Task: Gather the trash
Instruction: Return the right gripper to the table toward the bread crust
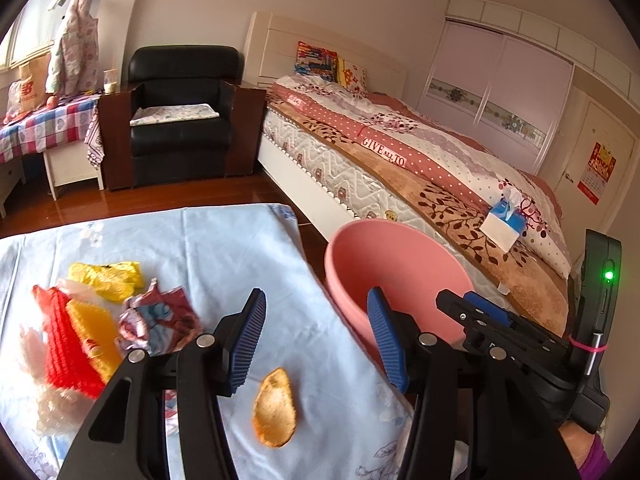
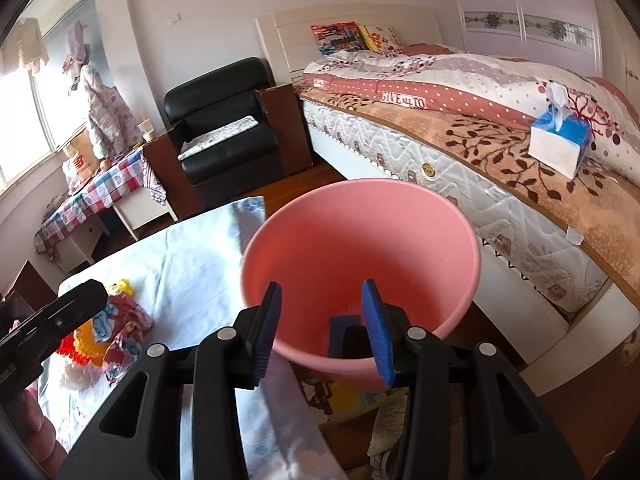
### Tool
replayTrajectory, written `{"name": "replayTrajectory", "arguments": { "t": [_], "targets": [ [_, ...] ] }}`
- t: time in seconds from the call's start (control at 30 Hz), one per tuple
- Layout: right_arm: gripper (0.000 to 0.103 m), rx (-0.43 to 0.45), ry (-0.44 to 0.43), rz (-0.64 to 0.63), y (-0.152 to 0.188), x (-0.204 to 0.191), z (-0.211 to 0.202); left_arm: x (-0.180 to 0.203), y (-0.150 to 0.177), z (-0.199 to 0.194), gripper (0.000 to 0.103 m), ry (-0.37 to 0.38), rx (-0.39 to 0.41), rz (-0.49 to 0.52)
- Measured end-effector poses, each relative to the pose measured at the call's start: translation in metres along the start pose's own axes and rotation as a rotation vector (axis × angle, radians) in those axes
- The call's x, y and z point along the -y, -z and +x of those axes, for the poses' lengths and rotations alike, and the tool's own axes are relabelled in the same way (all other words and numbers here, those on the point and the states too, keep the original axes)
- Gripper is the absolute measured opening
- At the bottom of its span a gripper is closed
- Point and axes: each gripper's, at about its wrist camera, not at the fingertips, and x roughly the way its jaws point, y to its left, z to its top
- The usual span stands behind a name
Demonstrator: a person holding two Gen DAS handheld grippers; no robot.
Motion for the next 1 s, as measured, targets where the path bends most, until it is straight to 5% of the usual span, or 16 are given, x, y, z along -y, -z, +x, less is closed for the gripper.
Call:
{"name": "replayTrajectory", "arguments": {
  "t": [0.4, 0.67, 1.0],
  "targets": [
    [0.043, -0.018, -0.059, -0.065, 0.013, -0.038, -0.011, -0.043, 0.019, -0.034, 0.052, -0.081, 0.023, -0.068],
    [0.043, -0.033, -0.193, -0.105, 0.026, -0.062, -0.019, -0.09, 0.03, -0.067, 0.052, -0.188, 0.047, -0.129],
    [0.043, -0.165, -0.286, -0.154, 0.052, -0.098, 0.002, -0.153, 0.056, -0.108, 0.052, -0.329, 0.057, -0.19]
  ]
}}
